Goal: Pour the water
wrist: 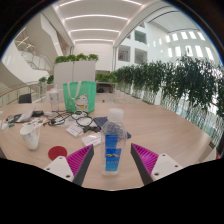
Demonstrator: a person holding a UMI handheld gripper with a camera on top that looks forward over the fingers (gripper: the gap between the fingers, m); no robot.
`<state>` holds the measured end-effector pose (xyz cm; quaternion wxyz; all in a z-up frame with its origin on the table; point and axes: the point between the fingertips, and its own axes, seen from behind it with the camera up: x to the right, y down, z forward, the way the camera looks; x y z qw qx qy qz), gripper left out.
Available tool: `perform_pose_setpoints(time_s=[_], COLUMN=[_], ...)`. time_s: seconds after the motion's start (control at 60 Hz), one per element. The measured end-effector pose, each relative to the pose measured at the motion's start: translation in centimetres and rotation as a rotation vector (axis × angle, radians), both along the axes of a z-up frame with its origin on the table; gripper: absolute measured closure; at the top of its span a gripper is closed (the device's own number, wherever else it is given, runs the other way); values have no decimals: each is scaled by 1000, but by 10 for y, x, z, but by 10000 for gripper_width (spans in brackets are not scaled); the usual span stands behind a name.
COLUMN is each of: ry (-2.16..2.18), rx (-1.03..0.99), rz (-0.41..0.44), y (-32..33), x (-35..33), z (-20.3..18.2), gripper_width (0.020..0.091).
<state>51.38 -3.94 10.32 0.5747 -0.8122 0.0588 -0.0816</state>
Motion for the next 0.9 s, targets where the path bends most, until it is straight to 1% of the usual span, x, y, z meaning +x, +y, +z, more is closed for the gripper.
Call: perform_pose_setpoints(time_s=[0.133,0.15,0.167,0.2,0.217,0.233,0.25,0.3,0.383,0.4,0.417,0.5,0.533,0.583,0.6,0.65,0.683,0.733,0.783,0.85,0.883,0.9], ry=[10,13,17,24,26,27,29,46,66,81,100,141,133,160,173,207,196,139,60,-101,-192,-244], rx=[63,69,78,94,100,103,106,129,132,128,124,100,79,50,42,13,5,0,-11,-14,-3,15], rz=[20,21,21,25,28,26,20,-9,33,36,36,37,35,10,-6,-46,-54,-59,-47,-8,21,26], y=[47,55,59,67,70,76,78,80,85,86,88,86,85,86,90,88,87,86,85,91,96,103], x=[12,12,12,12,12,14,14,17,10,9,9,7,8,12,7,8,6,3,-4,-28,-37,-52], z=[-16,-20,-22,-23,-24,-25,-26,-26,-27,-28,-29,-34,-35,-35,-36,-30,-26,0,34,80,110,117], gripper_width=[276,285,310,402,481,592,611,620,633,633,652,655,668,675,693,693,694,692,691,692,692,693])
